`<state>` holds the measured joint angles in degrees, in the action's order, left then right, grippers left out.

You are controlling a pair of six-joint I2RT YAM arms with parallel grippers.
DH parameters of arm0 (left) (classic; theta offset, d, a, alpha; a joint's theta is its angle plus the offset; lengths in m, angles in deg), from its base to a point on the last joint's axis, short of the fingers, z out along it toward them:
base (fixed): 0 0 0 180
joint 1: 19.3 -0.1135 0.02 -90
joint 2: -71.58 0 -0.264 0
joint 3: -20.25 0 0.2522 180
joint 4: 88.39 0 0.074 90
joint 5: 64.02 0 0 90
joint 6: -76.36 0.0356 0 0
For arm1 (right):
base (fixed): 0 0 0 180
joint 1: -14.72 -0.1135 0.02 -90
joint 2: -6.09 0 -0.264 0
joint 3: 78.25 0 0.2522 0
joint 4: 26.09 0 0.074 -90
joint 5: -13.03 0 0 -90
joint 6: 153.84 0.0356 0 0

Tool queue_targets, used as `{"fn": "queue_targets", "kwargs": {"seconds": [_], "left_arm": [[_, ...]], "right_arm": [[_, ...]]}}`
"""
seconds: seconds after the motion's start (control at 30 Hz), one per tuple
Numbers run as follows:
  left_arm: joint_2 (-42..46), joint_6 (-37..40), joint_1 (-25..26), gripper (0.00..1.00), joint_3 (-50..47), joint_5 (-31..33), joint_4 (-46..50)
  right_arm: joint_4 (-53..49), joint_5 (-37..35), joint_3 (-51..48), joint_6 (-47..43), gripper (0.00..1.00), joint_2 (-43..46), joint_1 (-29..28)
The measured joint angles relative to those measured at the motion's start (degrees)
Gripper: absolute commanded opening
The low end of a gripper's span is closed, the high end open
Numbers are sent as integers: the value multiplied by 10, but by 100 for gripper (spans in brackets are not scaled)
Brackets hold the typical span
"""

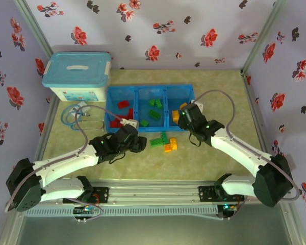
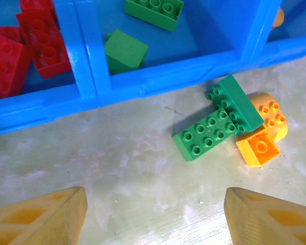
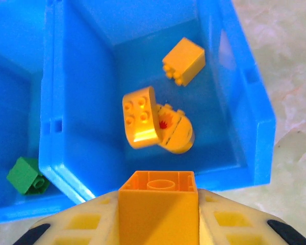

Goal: Sort the legos into containers by color
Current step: Place the lego in the container, then rotate the lego at the bottom-center of the table.

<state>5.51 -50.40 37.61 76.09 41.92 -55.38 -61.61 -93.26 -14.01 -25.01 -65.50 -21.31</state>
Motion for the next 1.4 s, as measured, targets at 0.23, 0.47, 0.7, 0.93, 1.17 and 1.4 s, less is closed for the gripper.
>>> {"fn": "queue_targets", "kwargs": {"seconds": [0.23, 0.47, 0.7, 0.93, 1.17, 1.4], "left_arm": [[-21, -9, 36, 72, 0, 6, -5], [-72, -13, 51, 72, 0, 5, -9], [-120, -7, 58, 72, 2, -3, -19], [-182, 45, 56, 69, 43, -27, -28], [-260, 102, 33, 67, 102, -80, -47], [-316, 143, 16, 67, 153, -94, -38]], "right_arm": [[-9, 23, 66, -27, 39, -83, 33], [-30, 57, 148, -61, 87, -183, 78], [-6, 82, 86, -61, 87, -122, 67], [22, 97, -22, -41, 86, 16, 50], [20, 96, -92, -15, 86, 160, 47], [-17, 75, -132, -1, 85, 300, 47]]}}
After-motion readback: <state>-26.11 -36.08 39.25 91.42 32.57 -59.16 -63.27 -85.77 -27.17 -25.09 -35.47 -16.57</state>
